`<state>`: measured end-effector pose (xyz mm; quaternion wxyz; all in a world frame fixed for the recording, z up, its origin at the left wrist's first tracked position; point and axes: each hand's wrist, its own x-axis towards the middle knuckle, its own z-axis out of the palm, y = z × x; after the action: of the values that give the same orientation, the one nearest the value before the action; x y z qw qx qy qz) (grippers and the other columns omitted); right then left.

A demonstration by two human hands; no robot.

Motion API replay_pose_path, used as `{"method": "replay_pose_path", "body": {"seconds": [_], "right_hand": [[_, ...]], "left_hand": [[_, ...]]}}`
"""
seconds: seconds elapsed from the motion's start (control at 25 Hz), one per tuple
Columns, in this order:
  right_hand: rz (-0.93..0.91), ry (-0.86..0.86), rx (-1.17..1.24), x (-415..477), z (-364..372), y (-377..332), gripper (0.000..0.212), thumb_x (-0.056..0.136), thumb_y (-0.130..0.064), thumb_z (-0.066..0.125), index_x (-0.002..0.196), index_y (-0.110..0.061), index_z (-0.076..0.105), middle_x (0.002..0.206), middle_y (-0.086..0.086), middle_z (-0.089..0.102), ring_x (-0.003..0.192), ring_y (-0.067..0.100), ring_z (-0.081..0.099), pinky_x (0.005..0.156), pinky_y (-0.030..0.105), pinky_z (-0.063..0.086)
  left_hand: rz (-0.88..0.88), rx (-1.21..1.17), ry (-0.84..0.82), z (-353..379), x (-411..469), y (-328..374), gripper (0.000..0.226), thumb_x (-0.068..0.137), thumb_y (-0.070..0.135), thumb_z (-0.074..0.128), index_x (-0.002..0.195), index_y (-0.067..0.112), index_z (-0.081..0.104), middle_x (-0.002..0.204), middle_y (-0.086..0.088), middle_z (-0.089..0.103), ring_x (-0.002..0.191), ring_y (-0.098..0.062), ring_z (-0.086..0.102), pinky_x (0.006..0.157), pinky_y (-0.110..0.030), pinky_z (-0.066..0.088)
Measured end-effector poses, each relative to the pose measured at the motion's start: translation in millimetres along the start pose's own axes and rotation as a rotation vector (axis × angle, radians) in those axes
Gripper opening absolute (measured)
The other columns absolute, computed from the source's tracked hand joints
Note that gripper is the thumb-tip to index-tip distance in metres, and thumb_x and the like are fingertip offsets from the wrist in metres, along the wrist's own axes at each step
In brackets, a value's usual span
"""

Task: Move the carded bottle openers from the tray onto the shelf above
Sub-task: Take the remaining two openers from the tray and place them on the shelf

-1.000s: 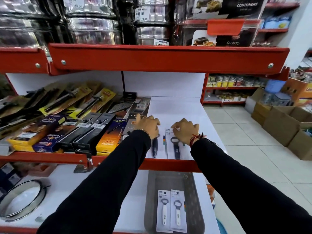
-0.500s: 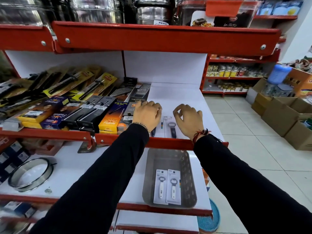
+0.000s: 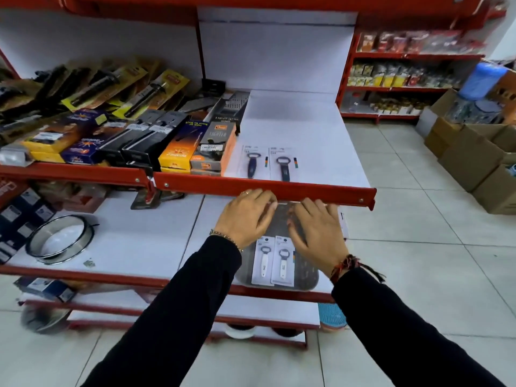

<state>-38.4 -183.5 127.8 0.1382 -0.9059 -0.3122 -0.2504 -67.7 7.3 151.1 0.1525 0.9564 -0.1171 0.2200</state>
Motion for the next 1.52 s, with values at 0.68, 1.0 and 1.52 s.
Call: {"method": "replay_pose_path", "body": {"seconds": [0.68, 1.0, 1.52], "right_hand": [[0.183, -0.919, -0.264, 10, 207, 65, 0.052, 0.085, -0.023, 0.049, 0.137, -0.019, 0.052, 0.145, 0.01, 0.046, 0.135, 0.033, 0.039, 0.112, 0.049, 0.02], [0.235, -0.799, -0.162, 7, 220, 69, 0.042, 0.085, -0.032, 0.049, 0.12, -0.012, 0.06, 0.129, 0.011, 0.059, 0.124, 0.032, 0.05, 0.11, 0.049, 0.025], [0.309, -0.675, 0.034, 8, 156, 50, 0.035, 0.089, -0.012, 0.047, 0.122, -0.017, 0.057, 0.114, 0.01, 0.068, 0.106, 0.034, 0.064, 0.085, 0.038, 0.046]], "left_hand": [[-0.288, 0.103, -0.799, 226, 23, -78, 0.046, 0.086, 0.01, 0.062, 0.132, 0.009, 0.056, 0.14, -0.012, 0.051, 0.127, -0.034, 0.051, 0.104, -0.04, 0.046], [-0.31, 0.111, -0.797, 239, 26, -83, 0.043, 0.084, 0.01, 0.062, 0.127, 0.007, 0.056, 0.134, -0.016, 0.051, 0.127, -0.035, 0.05, 0.105, -0.043, 0.045], [-0.415, 0.051, -0.772, 155, 27, -68, 0.04, 0.087, 0.008, 0.06, 0.127, 0.012, 0.063, 0.125, -0.014, 0.066, 0.113, -0.035, 0.063, 0.095, -0.04, 0.054]]}}
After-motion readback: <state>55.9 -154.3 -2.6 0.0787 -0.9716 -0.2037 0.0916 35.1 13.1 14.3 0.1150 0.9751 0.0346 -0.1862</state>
